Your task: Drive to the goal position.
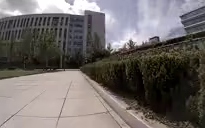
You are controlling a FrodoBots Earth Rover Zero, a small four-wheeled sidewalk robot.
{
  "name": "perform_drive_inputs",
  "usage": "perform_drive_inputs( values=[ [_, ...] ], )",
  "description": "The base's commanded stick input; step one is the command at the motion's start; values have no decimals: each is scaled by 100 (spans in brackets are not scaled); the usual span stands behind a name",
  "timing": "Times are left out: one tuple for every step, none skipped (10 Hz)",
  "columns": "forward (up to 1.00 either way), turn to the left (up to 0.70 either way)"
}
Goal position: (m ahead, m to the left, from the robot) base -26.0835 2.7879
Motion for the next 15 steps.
perform_drive_inputs(
  values=[
    [0,0],
    [0,0],
    [0,0],
    [0,0],
    [0,63],
    [0,70],
    [0,70],
    [0,70],
    [0,70],
    [0,70],
    [0,70],
    [0,70],
    [0,70],
    [0,70],
    [0,67]
  ],
)
